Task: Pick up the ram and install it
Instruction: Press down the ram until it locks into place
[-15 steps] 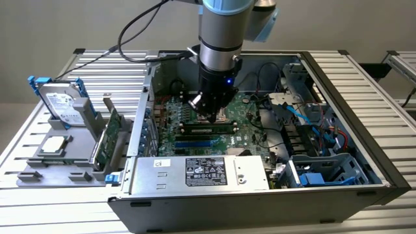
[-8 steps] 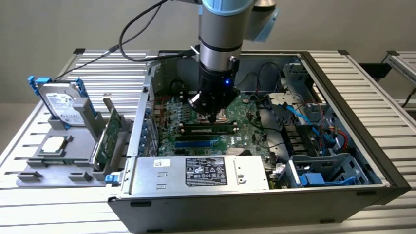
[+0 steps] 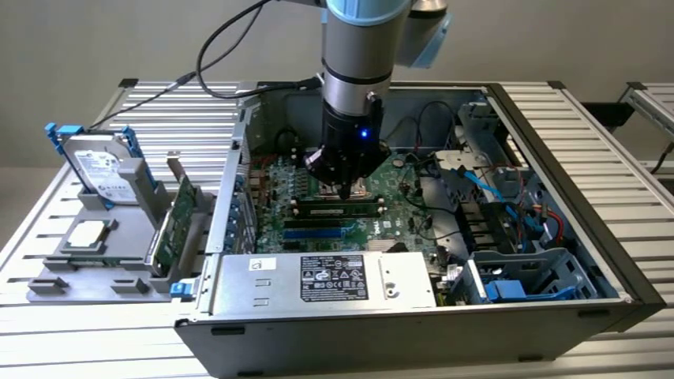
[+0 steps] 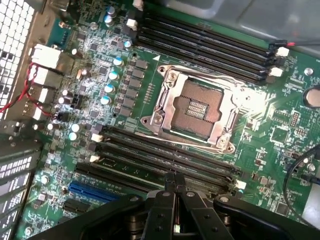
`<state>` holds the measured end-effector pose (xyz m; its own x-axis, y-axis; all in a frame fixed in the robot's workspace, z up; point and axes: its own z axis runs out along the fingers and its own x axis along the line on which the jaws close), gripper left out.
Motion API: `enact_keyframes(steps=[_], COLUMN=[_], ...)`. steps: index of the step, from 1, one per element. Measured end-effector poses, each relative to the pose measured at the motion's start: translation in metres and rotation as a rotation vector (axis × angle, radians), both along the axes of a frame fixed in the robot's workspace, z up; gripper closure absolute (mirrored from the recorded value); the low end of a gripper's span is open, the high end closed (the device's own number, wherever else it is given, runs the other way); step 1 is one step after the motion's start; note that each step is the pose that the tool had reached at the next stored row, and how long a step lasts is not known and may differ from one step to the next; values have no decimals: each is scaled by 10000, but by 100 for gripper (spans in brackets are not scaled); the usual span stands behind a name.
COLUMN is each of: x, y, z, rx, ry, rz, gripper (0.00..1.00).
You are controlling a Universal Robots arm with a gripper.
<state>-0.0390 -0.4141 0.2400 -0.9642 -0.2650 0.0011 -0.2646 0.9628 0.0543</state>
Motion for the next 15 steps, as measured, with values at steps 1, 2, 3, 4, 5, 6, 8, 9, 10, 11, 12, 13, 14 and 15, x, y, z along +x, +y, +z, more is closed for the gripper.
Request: enact_keyframes(steps=[1,2,3,4,5,6,8,9,10,11,12,13,14,15], x=[0,0,0,0,0,0,0,0,0,0,0,0,0,0], y=[0,-1,-1,0,0,0,0,0,0,0,-1,-8,-16,-25], z=[-2,-3,-5,-8,-10,-12,-17,-20,-22,-22,-23,-24,-24,-23], rx=[-1,-1,-2,-1,0,-1,0,1,0,-2,-1,1,1,-1], ry=[0,1,0,0,0,0,0,0,0,0,2,3,6,10], rz=[-179,-364,-544,-724,-905,-1084,-1460,-1640,-1820,-1991,-2102,-2169,-2220,-2259], gripper=[89,89,89,89,89,89,89,89,89,89,89,89,89,89])
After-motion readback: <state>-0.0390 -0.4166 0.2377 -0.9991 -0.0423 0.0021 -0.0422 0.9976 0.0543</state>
